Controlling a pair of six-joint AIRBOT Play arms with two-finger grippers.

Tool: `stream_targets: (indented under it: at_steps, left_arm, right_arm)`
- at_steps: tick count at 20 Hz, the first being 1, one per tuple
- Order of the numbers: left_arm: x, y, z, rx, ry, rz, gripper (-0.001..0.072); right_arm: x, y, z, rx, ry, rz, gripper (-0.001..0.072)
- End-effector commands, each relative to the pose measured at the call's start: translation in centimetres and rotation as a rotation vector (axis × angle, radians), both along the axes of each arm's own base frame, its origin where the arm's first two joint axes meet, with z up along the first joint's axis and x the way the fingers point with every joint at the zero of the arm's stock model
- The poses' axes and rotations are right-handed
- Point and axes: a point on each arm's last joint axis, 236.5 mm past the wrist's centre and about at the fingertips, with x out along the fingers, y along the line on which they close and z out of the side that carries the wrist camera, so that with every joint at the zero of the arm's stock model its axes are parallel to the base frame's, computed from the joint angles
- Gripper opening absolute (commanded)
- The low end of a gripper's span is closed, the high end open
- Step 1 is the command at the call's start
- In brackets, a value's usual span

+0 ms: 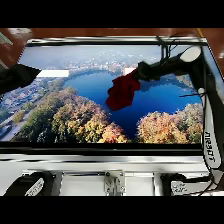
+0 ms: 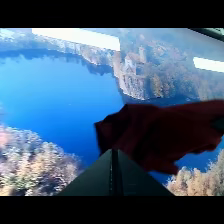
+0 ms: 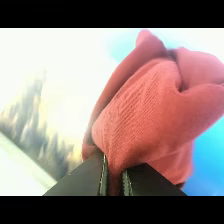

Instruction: Fold the shirts.

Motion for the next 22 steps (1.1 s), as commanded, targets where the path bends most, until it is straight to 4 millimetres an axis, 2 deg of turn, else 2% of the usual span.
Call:
stream_targets:
  at_steps: [1,4,6,8,9,11,13,16,17,19,22]
  left_arm:
    - [0.4,-2.9,-3.3,-0.06,0.028,-0.011,0.0038]
    - [-1.1,-5.8,-5.9,-0.049,0.084,-0.091,0.0038]
    - [-1.9,-7.3,-6.3,-0.045,0.093,-0.132,0.0038]
    - [-2.4,-8.1,-6.2,-0.054,0.099,-0.151,0.0038]
    - [-2.5,-8.4,-6.2,-0.064,0.107,-0.152,0.0038]
    - [-2.8,-8.8,-6.2,-0.076,0.114,-0.158,0.0038]
    - [-3.0,-9.1,-6.0,-0.089,0.116,-0.167,0.0038]
    - [-3.1,-9.2,-5.9,-0.115,0.132,-0.157,0.0038]
    - [-3.0,-9.2,-5.8,-0.121,0.135,-0.153,0.0038]
    - [-3.0,-9.2,-5.8,-0.136,0.146,-0.144,0.0038]
    - [-3.1,-9.2,-5.9,-0.153,0.161,-0.135,0.0038]
  right_arm:
    - [2.0,-4.0,6.5,-0.062,-0.13,-0.121,0.0066]
    - [2.0,-9.5,6.0,-0.097,-0.093,-0.174,0.0066]
    - [2.4,-13.9,5.4,-0.13,-0.097,-0.218,0.0066]
    - [2.8,-19.3,4.6,-0.155,-0.091,-0.296,0.0066]
    - [2.7,-21.9,3.8,-0.164,-0.067,-0.336,0.0067]
    - [1.6,-27.5,0.9,-0.205,0.021,-0.401,0.0066]
    - [-0.7,-32.5,-2.4,-0.261,0.135,-0.439,0.0067]
    - [-5.7,-39.3,-6.5,-0.369,0.312,-0.476,0.0067]
    - [-7.6,-41.8,-7.3,-0.412,0.364,-0.513,0.0067]
    - [-10.3,-46.1,-7.8,-0.426,0.415,-0.626,0.0067]
    - [-15.5,-51.1,-8.4,-0.405,0.514,-0.797,0.0067]
